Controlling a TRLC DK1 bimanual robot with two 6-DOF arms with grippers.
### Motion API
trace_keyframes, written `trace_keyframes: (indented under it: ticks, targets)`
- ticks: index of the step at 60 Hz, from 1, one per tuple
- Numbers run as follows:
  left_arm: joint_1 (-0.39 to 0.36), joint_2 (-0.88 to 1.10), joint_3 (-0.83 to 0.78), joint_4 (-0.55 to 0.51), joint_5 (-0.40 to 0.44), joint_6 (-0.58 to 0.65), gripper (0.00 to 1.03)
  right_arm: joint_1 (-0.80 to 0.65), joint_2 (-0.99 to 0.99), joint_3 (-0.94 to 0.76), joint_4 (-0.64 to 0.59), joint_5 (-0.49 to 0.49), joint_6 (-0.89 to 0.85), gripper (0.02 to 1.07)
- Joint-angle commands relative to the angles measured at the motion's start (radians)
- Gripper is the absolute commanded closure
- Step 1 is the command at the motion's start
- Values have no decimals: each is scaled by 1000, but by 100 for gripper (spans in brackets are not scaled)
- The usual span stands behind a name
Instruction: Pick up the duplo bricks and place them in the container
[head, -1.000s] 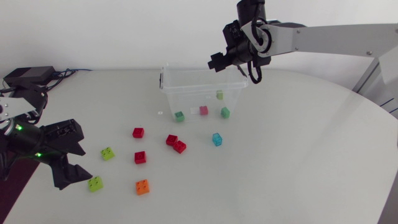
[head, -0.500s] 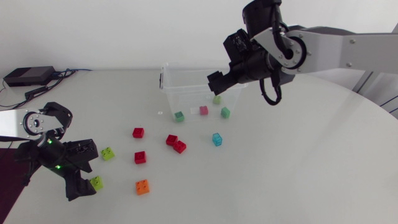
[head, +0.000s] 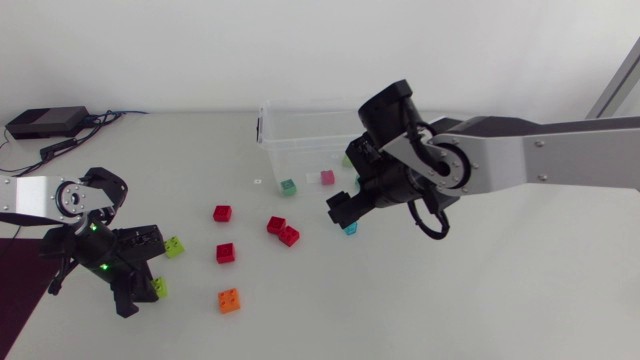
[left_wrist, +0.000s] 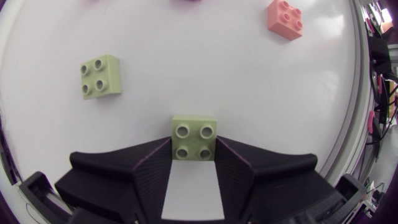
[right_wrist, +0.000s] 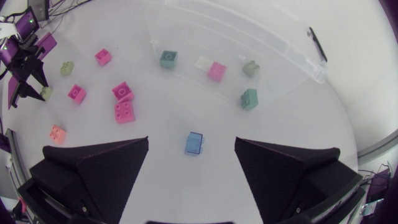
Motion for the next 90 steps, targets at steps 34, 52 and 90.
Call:
trace_keyframes:
  ticks: [34,52,90]
  targets:
    - [-124,-289,241,-100,276,-290,83,-66,340,157,-38,12,42,18]
    - [-214,-315,296,150,324,-559,83,-76,485,428,-377,-15,74,22]
    - [-374,57,502,742,260,-978,79,-49,515,461,-466,-38,125,77]
